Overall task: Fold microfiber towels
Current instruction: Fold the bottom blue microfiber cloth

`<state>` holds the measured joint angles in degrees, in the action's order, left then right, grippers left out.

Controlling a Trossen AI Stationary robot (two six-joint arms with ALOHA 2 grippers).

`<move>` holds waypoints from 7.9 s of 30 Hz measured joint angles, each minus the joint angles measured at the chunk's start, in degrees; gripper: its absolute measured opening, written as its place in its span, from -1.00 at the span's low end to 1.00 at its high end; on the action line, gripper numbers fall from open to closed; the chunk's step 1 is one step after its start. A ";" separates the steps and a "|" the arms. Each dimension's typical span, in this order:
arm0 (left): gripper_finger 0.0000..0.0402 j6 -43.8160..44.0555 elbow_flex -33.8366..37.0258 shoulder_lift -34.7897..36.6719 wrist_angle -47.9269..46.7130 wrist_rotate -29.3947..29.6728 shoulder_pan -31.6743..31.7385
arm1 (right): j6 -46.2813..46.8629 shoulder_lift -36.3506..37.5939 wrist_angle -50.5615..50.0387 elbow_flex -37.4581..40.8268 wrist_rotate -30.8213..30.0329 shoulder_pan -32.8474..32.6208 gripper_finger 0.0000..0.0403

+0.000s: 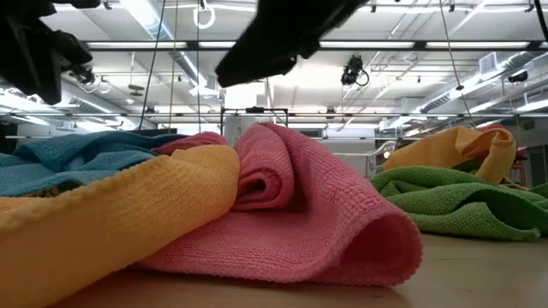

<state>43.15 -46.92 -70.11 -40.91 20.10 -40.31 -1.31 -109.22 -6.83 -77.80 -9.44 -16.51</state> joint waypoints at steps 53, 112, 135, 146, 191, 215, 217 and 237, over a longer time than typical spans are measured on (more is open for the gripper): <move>-0.47 13.29 0.09 1.22 -10.25 -2.84 -6.78 | -32.95 -20.84 -3.21 -23.04 -6.98 6.43 -0.91; -0.42 -24.29 0.00 1.11 31.92 35.22 3.68 | -7.63 22.52 -26.56 -22.99 -28.63 3.14 -0.96; 0.17 -29.04 0.04 -12.39 33.86 34.29 17.19 | 17.86 21.69 -28.38 -22.99 -28.23 0.95 -0.96; 0.21 -39.09 0.07 -17.31 43.54 43.28 18.07 | 16.57 21.69 -20.81 -22.99 -28.23 -0.57 -0.96; -0.57 -43.38 0.02 -5.46 41.98 40.15 1.04 | 24.73 15.99 -42.94 -22.93 -27.38 0.98 -0.96; -0.96 -24.93 -2.93 9.65 20.29 28.46 2.26 | 23.60 15.09 -48.19 -20.64 -18.20 1.89 -0.89; -0.97 -19.70 -2.93 9.58 15.86 25.70 2.68 | 22.25 15.04 -45.32 -17.28 -15.22 2.50 -0.85; -0.88 1.65 -2.91 -2.83 0.44 20.69 2.64 | 5.26 14.91 -27.76 7.96 -3.60 8.48 -0.64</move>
<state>44.80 -49.82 -72.94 -40.47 40.79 -37.67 3.95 -94.30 -34.60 -69.84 -13.03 -8.03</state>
